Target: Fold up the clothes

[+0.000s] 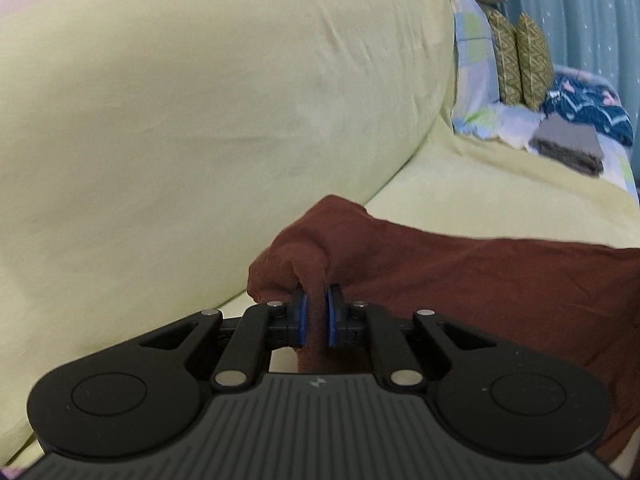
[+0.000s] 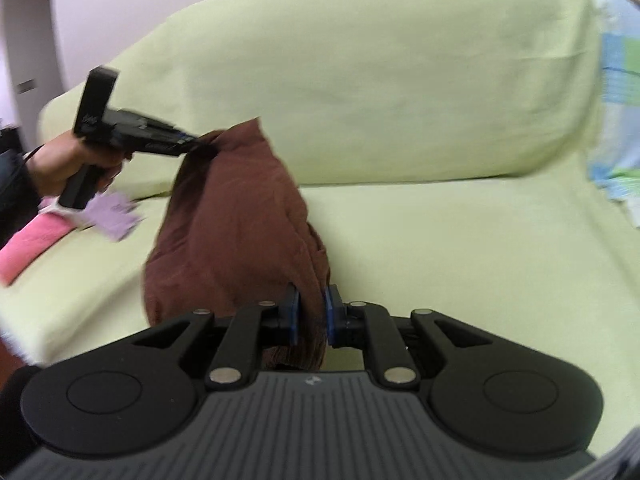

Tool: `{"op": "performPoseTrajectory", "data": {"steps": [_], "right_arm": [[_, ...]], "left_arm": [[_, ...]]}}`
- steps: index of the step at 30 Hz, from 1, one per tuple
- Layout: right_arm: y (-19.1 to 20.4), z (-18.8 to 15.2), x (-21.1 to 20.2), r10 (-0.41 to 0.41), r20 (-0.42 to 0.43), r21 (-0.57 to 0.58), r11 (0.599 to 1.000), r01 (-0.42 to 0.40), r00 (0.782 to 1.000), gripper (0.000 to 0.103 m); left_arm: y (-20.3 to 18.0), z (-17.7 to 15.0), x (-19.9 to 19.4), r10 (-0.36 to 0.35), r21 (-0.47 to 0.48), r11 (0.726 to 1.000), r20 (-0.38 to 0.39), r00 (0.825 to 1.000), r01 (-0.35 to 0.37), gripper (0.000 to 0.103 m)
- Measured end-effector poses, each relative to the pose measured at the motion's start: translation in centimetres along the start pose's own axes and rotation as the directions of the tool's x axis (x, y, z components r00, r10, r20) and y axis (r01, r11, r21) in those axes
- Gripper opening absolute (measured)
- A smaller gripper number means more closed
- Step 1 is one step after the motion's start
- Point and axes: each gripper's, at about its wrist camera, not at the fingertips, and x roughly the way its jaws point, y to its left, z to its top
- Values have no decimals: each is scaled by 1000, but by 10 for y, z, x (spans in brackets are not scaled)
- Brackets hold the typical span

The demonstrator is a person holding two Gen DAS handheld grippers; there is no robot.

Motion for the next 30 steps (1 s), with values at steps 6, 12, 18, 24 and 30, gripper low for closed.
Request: {"op": "performPoseTrajectory", "data": {"steps": [6,12,18,24,30], "right_arm": [[-43,8,18,-149,27,27,989,148,988,1],[-61,-5,36,-105,-55,72,991,108,993,7],[-66,-40,58,1,-137,215,976,29,991,31],[-69,-57,74,50,-153,337,941,5,987,13],[-62,-53,69,23,-116,280,960,10,993,10]], "left_arm": [[-40,25,82,-19,46,999,-6,1000,20,9],[-36,6,96,-13,61,998,-38,999,15,9],[-13,-18,88,-14,-5,1000,-60,998,14,11],[-17,-16,93,-29,4,1000,-65,997,30,58],[-29,-2,114,-31,47,998,-98,995,36,60]]}}
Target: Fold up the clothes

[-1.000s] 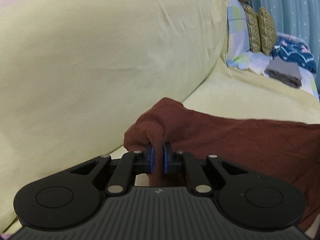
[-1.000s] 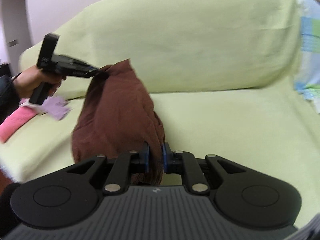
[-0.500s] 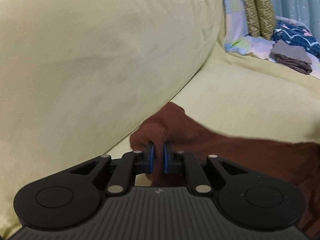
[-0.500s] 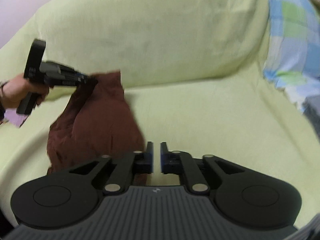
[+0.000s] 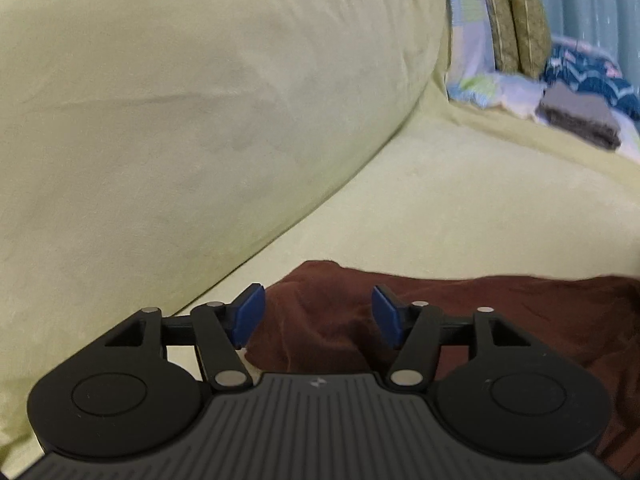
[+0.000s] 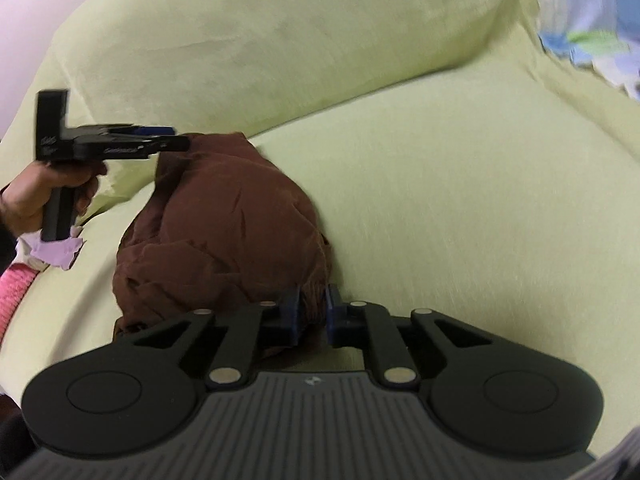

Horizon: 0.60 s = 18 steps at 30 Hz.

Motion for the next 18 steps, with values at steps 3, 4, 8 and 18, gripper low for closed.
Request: {"op": "performPoseTrajectory", "data": {"steps": [3,4,8,18], "right_arm": [[-1,3,-7,7,24,5,1000,-8,1000,10],[0,4,-12,8,33,10,1000,-9,999,10],[1,12,-27,16,85,23,1000,-18,996,9],[87,32,-99,251,187,-137,964,-228,950,9]], "left_arm": [[-3,5,24,-11,14,1000,-66,998,12,2],[-5,8,24,-11,16,1000,-49,999,12,2],[-8,21,8,-22,2,1000,57,998,21,2],[26,-35,-123,70,-103,993,164,984,-54,13]]}}
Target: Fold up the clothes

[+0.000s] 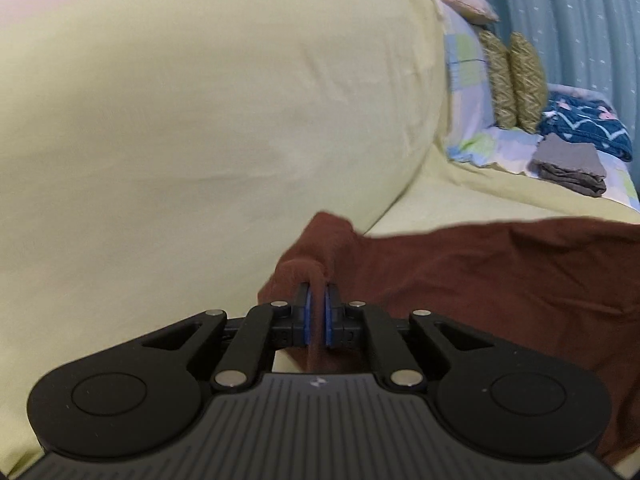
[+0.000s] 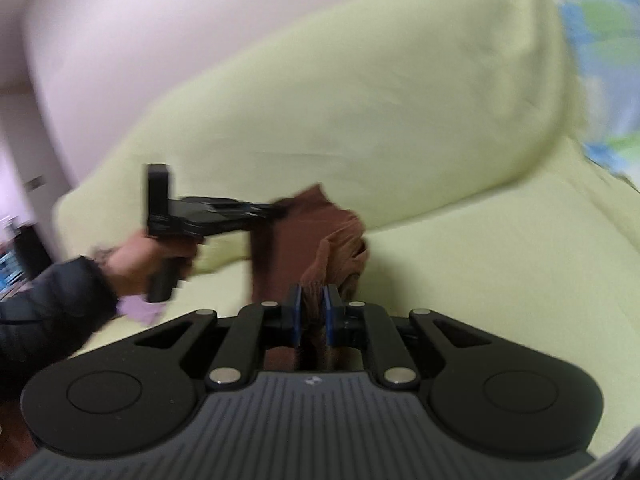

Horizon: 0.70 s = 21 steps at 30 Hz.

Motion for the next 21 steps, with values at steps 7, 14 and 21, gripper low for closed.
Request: {"op": "performPoseTrajectory", "data": {"steps": [7,14,21], "right_arm": [[116,-80,65,171,-309,-186,954,-236,936,9],[179,-142,110,212,-499,-225,904,-362,840,10],[204,-169,126,131,-615,-334,850,-407,777,25]], "left_arm": [[40,-88,-78,33,-147,988,-147,989,-55,42],[41,-138,-138,14,-237,970,-163,986,-53,55],[24,-119,-138,-54,-257,966,-73,996,34,67]]}}
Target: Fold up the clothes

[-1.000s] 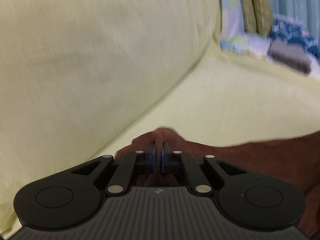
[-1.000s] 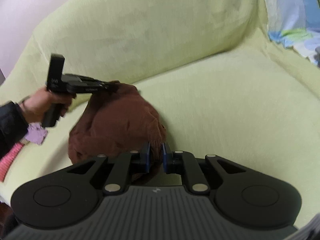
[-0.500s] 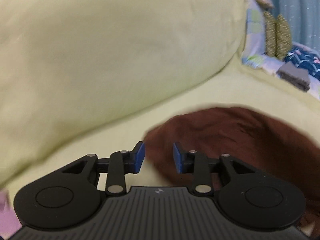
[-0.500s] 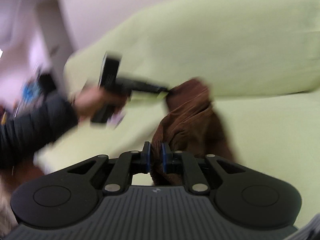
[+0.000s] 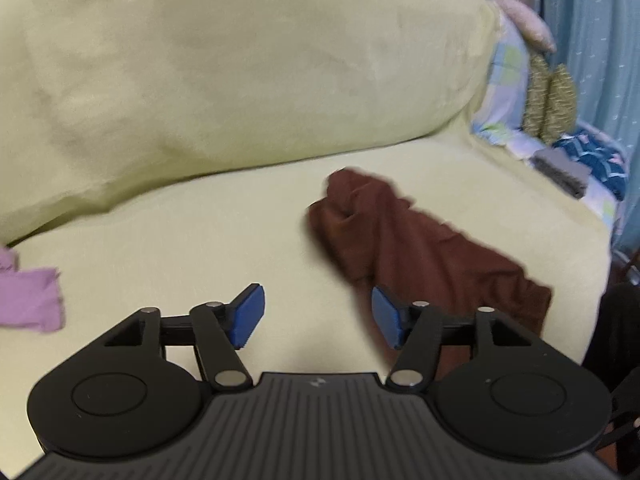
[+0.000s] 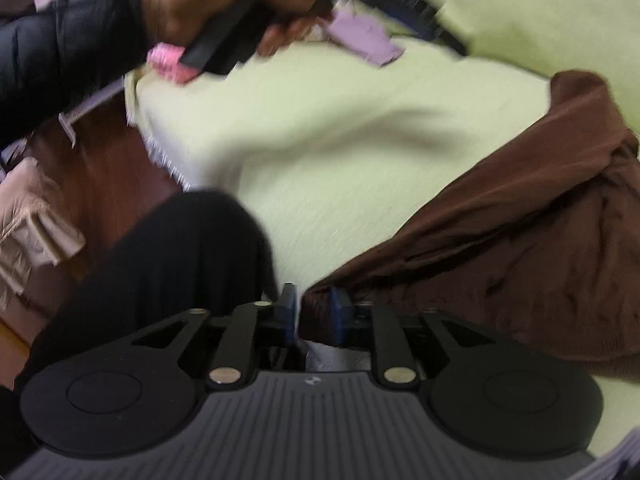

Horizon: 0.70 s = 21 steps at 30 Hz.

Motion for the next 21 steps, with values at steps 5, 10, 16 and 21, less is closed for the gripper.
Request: {"op": "performPoseTrajectory", "data": {"steps": [5,10,16,21], "right_arm": [[-22,-9,-28,-73,80,96,993,65,994,29],[-81,-29,-72,-324,147,256,925,281,934,40],[-160,-37,-95,-497,165,377,830,411,852,49],[-204,-29,-81,-495,183,403,826,394,849,50]], "left_arm": [[-34,31,41,-44,94,995,21,999,42,69],[-75,41,87,0,190,982,-32,999,6,70],[-103,28,130,201,343,927,-105,974,-154,58],[-87,26,123,185,282,948,-114,976,-147,11]]}}
